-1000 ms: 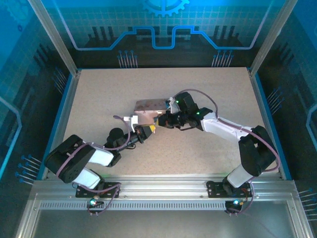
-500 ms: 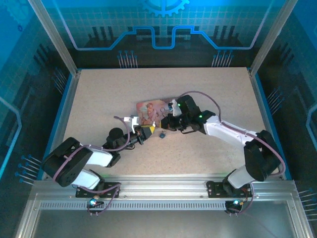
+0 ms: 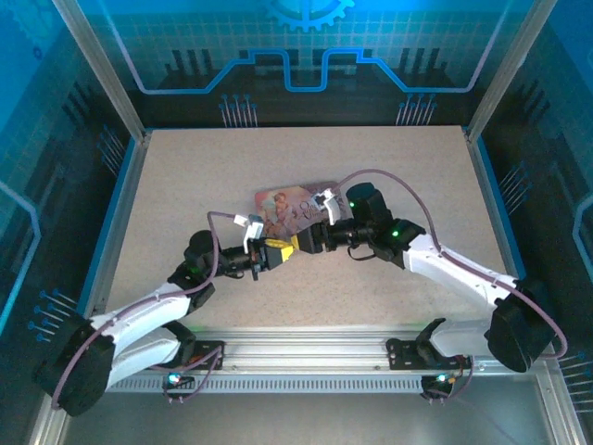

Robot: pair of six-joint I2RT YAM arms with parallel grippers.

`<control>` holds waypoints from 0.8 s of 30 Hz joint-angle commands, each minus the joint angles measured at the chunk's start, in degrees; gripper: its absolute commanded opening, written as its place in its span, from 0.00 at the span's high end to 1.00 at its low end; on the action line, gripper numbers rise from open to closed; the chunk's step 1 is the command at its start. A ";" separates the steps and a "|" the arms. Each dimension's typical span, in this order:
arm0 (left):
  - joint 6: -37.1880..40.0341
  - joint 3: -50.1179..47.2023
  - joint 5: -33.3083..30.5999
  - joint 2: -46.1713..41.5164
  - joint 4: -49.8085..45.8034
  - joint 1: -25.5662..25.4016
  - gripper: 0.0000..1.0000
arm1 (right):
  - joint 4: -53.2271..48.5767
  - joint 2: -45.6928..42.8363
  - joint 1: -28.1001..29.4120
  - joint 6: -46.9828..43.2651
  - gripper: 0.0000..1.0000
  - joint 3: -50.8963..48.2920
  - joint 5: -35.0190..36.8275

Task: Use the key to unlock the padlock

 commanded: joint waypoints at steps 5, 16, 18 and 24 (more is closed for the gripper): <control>-2.51 2.44 7.48 -4.92 -7.89 0.65 1.00 | 3.90 -4.03 2.84 -2.53 0.79 -1.34 -5.12; -5.06 2.84 8.27 -4.87 -7.66 0.73 1.00 | 4.96 -6.33 4.74 -1.02 1.00 -3.30 -4.60; -5.23 2.82 7.95 -4.81 -7.58 0.74 1.00 | 5.05 -6.15 5.32 -0.93 1.00 -3.19 -3.95; -5.20 2.22 5.89 -5.33 -7.72 0.90 0.98 | 5.79 -5.49 6.89 -0.46 1.00 -3.27 -0.32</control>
